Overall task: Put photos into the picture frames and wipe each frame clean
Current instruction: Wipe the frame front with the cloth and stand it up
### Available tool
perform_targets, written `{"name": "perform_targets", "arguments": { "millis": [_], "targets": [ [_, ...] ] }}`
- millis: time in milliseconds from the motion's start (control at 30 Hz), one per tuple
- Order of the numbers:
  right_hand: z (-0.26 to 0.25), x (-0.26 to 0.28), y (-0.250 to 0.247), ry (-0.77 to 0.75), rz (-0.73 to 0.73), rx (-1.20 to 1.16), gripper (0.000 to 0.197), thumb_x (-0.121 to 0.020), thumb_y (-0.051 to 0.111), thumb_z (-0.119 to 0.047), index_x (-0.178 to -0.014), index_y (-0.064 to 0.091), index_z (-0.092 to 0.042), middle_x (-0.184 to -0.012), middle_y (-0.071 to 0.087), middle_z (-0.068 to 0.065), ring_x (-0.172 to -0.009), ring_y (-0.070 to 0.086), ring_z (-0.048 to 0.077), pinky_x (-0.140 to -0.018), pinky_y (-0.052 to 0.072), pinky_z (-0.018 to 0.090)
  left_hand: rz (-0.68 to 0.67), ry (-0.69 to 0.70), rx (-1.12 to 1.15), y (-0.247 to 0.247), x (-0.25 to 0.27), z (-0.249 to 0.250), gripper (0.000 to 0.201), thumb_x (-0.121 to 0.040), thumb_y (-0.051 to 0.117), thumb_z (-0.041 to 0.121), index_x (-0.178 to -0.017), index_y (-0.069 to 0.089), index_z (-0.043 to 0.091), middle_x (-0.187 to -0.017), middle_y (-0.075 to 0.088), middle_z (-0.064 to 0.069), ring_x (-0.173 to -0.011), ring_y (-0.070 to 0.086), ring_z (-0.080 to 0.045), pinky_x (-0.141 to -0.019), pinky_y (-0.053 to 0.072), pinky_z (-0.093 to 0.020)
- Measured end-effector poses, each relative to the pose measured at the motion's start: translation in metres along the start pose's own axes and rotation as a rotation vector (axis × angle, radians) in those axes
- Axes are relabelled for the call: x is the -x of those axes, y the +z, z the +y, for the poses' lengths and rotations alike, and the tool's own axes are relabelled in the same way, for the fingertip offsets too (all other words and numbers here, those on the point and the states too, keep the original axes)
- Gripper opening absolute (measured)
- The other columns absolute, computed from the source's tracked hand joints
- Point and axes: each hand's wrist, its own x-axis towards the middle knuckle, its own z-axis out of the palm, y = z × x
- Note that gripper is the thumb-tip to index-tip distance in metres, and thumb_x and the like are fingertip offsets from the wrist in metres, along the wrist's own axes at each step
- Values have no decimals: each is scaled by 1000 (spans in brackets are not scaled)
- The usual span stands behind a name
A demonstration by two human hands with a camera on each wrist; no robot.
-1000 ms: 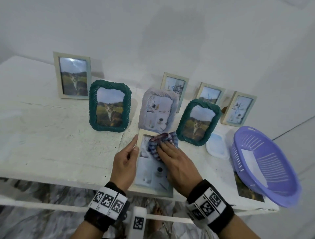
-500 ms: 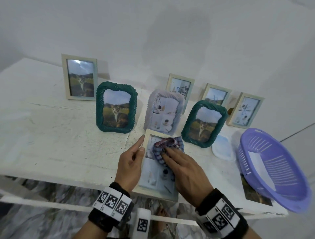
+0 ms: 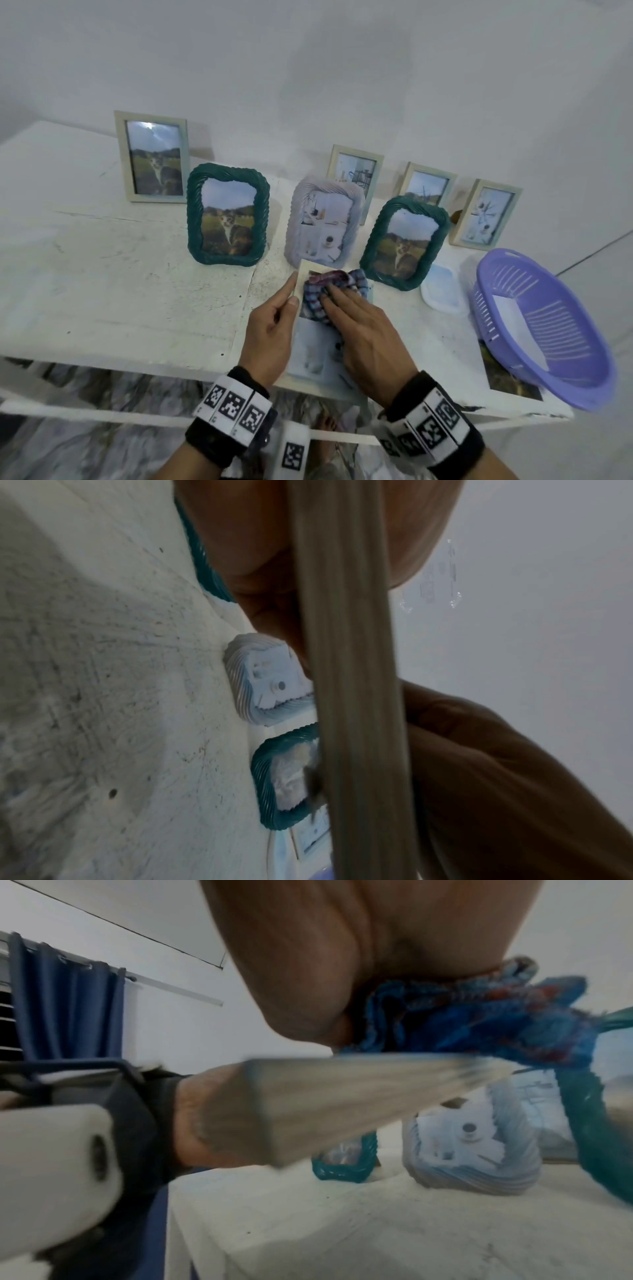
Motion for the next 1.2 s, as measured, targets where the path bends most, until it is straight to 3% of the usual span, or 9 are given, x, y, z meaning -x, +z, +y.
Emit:
{"name": "perform_targets", "arguments": {
  "millis": [100,267,433,533,700,833,1033,1133,1200],
  "targets": [
    [-14,6,3,-63,14,-36,56,-76,34,-16,-124,62,-5,-130,59,13,-118,58,32,-91,52,49,-7,-4,26,-3,-3,-2,39,-101,42,6,-138,47,16,-127,56,16,-108,52,20,-90,41,-3],
    [-30,33,-6,-178,-37,-70,49,-77,39,-18,-116,68,-16,-125,64,1,-113,61,22,-88,53,35,40,-8,-25,-7,-7,-7,38,-101,45,11,-137,50,21,-133,52,16,-115,46,21,-98,36,-5],
    [-26,48,-14,-178,-137,-31,49,-70,39,-20,-107,71,-21,-118,67,-2,-105,64,18,-80,54,28,50,-26,-51,-7,-7,-14,38,-101,46,15,-135,48,31,-95,61,29,-81,50,9,-75,39,-3],
    [-15,47,-25,-145,-174,29,42,-69,39,-20,-95,72,-21,-109,68,-4,-101,64,18,-76,53,27,48,-18,-42,-5,-9,-11,39,-101,45,10,-137,47,25,-120,54,30,-100,50,25,-85,35,2],
    [6,44,-35,-90,-50,64,46,-67,36,-16,-96,72,-21,-111,68,-4,-106,61,19,-81,53,30,63,9,-79,2,-18,-12,39,-101,45,16,-135,45,35,-76,39,22,-66,34,5,-62,33,1],
    [49,51,-34,114,197,-106,51,-63,42,3,-102,71,-9,-111,68,6,-100,59,24,-90,47,30,99,6,-61,5,-24,-13,39,-102,43,15,-138,45,29,-78,30,20,-57,35,8,-60,33,2],
    [113,52,-19,504,331,-294,28,-85,43,0,-99,59,-18,-73,57,-6,-65,54,20,-59,41,27,136,11,-26,8,-35,-21,40,-101,45,17,-136,48,35,-85,34,17,-70,34,6,-64,34,-7],
    [138,39,-4,587,321,-128,23,-74,55,14,-85,61,-5,-74,62,12,-69,56,31,-65,35,28,135,-1,17,14,-41,-17,38,-101,46,18,-131,50,40,-87,52,23,-76,50,7,-76,41,-13],
    [156,28,7,656,274,-81,21,-69,60,16,-79,61,-1,-78,64,20,-74,58,36,-67,36,29,144,-4,30,18,-47,-12,37,-101,46,16,-133,51,33,-110,60,29,-100,56,13,-94,44,-19]
  ]
}}
